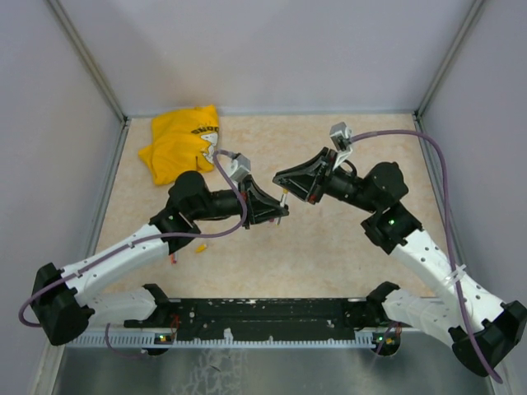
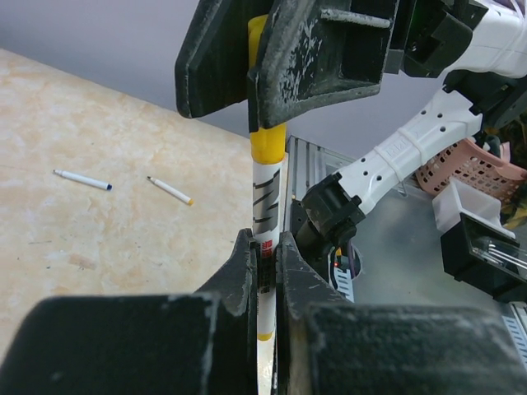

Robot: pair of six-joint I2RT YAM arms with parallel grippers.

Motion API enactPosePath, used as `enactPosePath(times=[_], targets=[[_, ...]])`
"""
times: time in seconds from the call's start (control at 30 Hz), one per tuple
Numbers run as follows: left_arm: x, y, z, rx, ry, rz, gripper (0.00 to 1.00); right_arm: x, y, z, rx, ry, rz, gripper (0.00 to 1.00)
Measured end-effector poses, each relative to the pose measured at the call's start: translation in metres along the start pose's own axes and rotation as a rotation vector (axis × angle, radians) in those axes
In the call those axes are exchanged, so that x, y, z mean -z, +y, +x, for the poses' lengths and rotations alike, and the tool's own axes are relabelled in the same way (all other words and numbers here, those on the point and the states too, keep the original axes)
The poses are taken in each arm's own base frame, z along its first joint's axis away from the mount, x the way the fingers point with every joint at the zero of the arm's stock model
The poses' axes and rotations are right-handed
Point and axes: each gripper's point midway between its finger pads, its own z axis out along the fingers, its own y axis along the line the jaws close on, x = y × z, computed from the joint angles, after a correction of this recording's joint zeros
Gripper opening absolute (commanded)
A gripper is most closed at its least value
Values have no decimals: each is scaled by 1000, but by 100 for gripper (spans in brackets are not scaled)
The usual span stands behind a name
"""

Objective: Insert the pens into the pen caps
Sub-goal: Press the pen cap onto the pen.

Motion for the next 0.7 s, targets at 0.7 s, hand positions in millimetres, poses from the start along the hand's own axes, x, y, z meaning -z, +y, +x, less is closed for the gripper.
enactPosePath(times=[0.7], targets=[[-13, 7, -5, 8, 44, -39, 0, 11, -10, 4, 136, -114, 87, 0]])
